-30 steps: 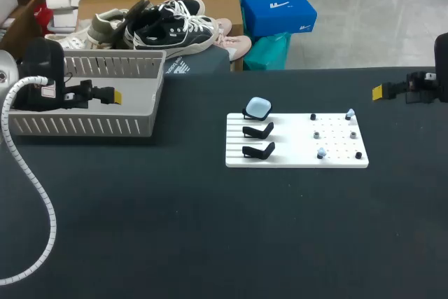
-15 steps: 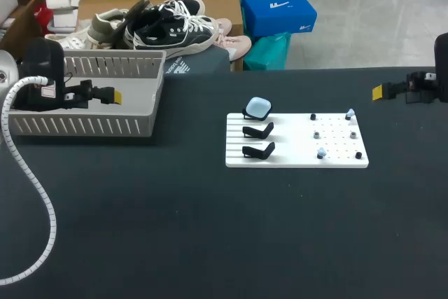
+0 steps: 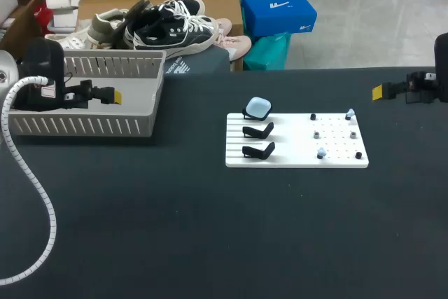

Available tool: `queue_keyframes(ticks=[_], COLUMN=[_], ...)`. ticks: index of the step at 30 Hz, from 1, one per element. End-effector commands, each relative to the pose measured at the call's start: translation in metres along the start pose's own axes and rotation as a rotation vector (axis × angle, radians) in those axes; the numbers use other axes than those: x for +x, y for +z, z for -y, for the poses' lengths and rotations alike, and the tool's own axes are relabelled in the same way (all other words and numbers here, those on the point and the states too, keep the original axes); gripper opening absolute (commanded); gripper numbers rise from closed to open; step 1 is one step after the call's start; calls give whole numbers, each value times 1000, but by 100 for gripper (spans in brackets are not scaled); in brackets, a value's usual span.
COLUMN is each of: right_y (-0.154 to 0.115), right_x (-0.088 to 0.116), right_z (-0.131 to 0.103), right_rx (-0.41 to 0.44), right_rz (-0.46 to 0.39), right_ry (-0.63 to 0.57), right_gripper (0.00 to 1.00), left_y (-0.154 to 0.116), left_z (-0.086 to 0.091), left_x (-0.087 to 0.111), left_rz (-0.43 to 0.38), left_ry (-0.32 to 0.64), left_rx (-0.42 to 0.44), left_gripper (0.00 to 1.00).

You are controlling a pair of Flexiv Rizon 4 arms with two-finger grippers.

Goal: Pick up each earbud case from the left stands, insert the matching earbuds, close the lid, and place the case in the box.

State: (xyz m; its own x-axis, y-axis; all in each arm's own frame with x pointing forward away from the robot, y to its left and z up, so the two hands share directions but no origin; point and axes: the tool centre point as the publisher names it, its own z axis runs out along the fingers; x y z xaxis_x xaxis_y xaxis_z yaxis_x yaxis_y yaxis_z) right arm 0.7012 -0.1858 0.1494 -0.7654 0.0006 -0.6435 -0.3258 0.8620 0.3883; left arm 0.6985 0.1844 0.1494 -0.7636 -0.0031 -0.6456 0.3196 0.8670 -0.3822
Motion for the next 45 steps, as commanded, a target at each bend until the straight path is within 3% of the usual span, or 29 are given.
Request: queue_keyframes(ticks=[1, 10, 15, 19, 31, 38, 45], right_y=[0, 0, 0, 0, 0, 0, 0], right_x=[0, 0, 0, 0, 0, 0, 0], right_z=[1, 1, 1, 1, 1, 1, 1], right_rx=[-5, -5, -5, -5, -5, -5, -5], right_rz=[-2, -2, -2, -2, -2, -2, -2], right_ry=[-1, -1, -1, -1, -1, -1, -1], right_gripper=[100, 100, 100, 100, 100, 100, 100], left_y=[0, 5, 11, 18, 59, 91, 125], left_z=[0, 11, 20, 31, 76, 98, 106], left_x=[-1, -24, -27, -34, -53, -57, -61], left_rz=[-4, 37, 23, 31, 18, -12, -66], left_ry=[0, 116, 174, 285, 743, 910, 1024], left_rx=[0, 23, 70, 147, 374, 490, 575], left_gripper=[100, 100, 100, 100, 100, 100, 100])
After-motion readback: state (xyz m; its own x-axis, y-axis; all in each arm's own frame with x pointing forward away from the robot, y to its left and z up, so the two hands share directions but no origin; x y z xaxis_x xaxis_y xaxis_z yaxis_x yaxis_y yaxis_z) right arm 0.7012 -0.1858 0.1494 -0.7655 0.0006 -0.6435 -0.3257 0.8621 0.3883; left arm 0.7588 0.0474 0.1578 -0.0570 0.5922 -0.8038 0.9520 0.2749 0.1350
